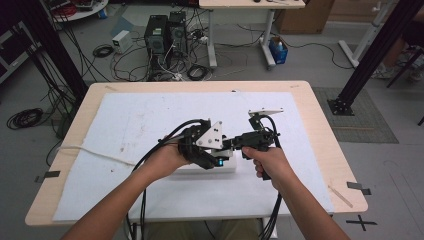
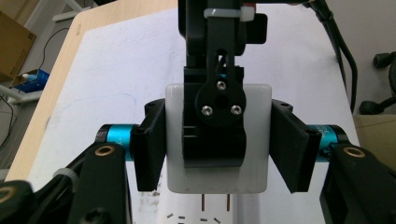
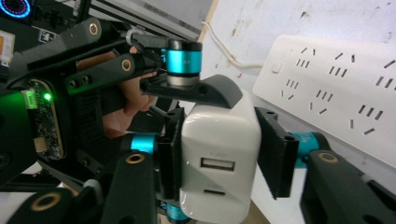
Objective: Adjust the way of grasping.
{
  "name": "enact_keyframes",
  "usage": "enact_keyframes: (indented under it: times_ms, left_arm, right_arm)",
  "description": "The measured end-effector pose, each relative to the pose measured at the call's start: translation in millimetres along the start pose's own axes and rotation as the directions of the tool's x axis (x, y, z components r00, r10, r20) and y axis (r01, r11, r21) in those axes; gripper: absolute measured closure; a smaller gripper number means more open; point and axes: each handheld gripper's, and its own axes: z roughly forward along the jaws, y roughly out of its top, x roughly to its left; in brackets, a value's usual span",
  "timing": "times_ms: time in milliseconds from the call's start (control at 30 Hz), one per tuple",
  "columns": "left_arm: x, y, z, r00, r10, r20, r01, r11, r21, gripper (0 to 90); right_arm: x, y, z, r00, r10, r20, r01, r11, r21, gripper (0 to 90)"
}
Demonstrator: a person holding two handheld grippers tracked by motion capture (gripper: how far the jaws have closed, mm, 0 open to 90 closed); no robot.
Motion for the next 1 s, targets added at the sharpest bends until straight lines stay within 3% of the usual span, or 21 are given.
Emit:
enact_keyframes:
  times_ms: [133, 167, 233, 400, 533, 600, 667, 733, 833, 900, 933, 1000]
  left_arm:
    - [0.6, -0.6, 0.9, 0.9999, -0.004, -0.015, 0.004, 1.0000, -0.003, 42.2]
    - [1.2, -1.0, 0.8, 0.9995, -0.025, -0.018, 0.025, 0.9996, -0.014, 41.6]
    - [4.6, -2.2, -0.9, 0.9966, -0.072, -0.040, 0.071, 0.9972, -0.024, 27.9]
    - [11.3, -14.4, -11.5, 0.9914, -0.125, -0.040, 0.123, 0.9916, -0.039, 26.2]
    - [17.6, -29.9, -21.8, 0.9788, -0.201, -0.042, 0.199, 0.9791, -0.042, 23.6]
    - [21.9, -39.9, -27.4, 0.9677, -0.252, -0.018, 0.251, 0.9676, -0.026, 23.5]
    - [27.0, -50.6, -32.5, 0.9545, -0.296, 0.034, 0.296, 0.9551, 0.014, 23.4]
    - [30.1, -60.4, -39.3, 0.9489, -0.314, 0.027, 0.312, 0.9482, 0.057, 23.3]
    - [34.7, -74.2, -48.8, 0.9341, -0.355, 0.036, 0.350, 0.9311, 0.102, 22.5]
    - [37.4, -83.7, -55.0, 0.9264, -0.376, 0.019, 0.370, 0.9186, 0.139, 19.0]
    - [39.4, -88.8, -58.3, 0.9215, -0.388, 0.013, 0.382, 0.9109, 0.157, 18.9]
    - [42.6, -99.6, -64.1, 0.9091, -0.417, -0.009, 0.410, 0.8916, 0.192, 19.0]
  right_arm:
    - [-0.4, -0.6, -0.6, 0.9999, 0.000, 0.012, 0.000, 1.000, -0.019, 62.0]
    - [0.2, -0.5, -0.9, 0.9998, -0.006, 0.019, 0.006, 1.000, -0.023, 62.1]
    - [-0.8, -1.0, -1.6, 0.9993, -0.020, 0.032, 0.022, 0.999, -0.038, 62.1]
    - [-4.9, -1.2, -11.8, 0.9981, -0.050, 0.035, 0.053, 0.996, -0.078, 62.1]
    - [-9.4, -2.8, -24.5, 0.9908, -0.086, 0.104, 0.096, 0.990, -0.102, 62.1]
    - [-11.4, -3.8, -32.6, 0.9845, -0.101, 0.143, 0.118, 0.987, -0.111, 62.1]
    - [-12.8, -5.0, -40.8, 0.9724, -0.130, 0.194, 0.153, 0.982, -0.112, 62.1]
    - [-13.6, -6.3, -49.0, 0.9614, -0.143, 0.235, 0.171, 0.980, -0.106, 62.1]
    - [-14.4, -8.0, -60.1, 0.9472, -0.160, 0.278, 0.194, 0.976, -0.097, 62.1]
    - [-13.9, -8.9, -66.2, 0.9351, -0.176, 0.308, 0.210, 0.974, -0.080, 62.1]
    - [-13.3, -9.1, -68.9, 0.9249, -0.187, 0.331, 0.220, 0.973, -0.065, 62.1]
    - [-11.2, -9.7, -73.4, 0.8913, -0.220, 0.396, 0.247, 0.969, -0.017, 62.1]
